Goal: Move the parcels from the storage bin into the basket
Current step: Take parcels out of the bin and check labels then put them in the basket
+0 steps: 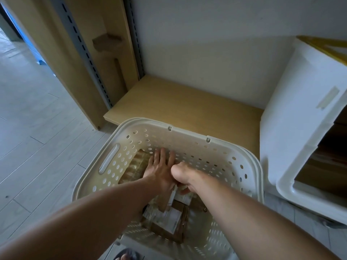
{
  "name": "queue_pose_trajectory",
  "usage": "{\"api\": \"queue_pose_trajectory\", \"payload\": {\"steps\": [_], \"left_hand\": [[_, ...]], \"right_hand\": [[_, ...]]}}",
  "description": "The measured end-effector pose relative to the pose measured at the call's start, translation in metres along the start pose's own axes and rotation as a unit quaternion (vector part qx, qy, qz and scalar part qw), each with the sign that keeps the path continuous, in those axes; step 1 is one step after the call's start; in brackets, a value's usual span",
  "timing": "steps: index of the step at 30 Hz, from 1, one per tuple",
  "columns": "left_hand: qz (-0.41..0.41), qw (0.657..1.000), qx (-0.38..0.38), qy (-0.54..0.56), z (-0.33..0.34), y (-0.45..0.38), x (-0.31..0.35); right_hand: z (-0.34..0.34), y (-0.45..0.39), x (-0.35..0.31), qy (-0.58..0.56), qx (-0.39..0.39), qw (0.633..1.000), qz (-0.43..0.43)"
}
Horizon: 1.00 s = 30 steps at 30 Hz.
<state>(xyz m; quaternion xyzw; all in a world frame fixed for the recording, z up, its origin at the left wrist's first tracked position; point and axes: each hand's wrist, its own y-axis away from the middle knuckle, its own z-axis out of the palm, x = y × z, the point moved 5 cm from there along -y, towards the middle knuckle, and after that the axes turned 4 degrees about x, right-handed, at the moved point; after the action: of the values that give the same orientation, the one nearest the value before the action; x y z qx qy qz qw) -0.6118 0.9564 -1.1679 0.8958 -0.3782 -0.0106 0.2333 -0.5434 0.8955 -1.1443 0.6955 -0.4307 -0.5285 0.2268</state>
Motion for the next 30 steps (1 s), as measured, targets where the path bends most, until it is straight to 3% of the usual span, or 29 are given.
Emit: {"api": "queue_pose_trajectory", "payload": {"steps": [5,13,16,20,25,30], "left_hand": [[-0.022,0.999,-0.005,-0.045,0.004,-0.004,0.002],[0.027,0.997,0.066,0.025,-0.018,0.018,-0.007],[0.034,0.997,0.061,0.021,-0.032,0.041,-0.010],[0.046,0.993,0.105,0.040,-0.059,0.072,-0.014],[0.062,0.973,0.173,0.139,-0.114,0.119,-0.004],[0.076,0.960,0.228,0.143,-0.141,0.159,0.003]], "right_hand": [[-0.002,0.004,-0.004,0.021,0.007,1.000,-0.008],[-0.020,0.029,-0.005,0.182,0.044,0.981,-0.056],[-0.023,0.051,-0.005,0.218,0.039,0.971,-0.089],[-0.025,0.085,-0.011,0.226,0.049,0.960,-0.156],[-0.042,0.132,-0.011,0.239,0.064,0.942,-0.227],[-0.072,0.183,-0.006,0.198,0.101,0.923,-0.315]]}}
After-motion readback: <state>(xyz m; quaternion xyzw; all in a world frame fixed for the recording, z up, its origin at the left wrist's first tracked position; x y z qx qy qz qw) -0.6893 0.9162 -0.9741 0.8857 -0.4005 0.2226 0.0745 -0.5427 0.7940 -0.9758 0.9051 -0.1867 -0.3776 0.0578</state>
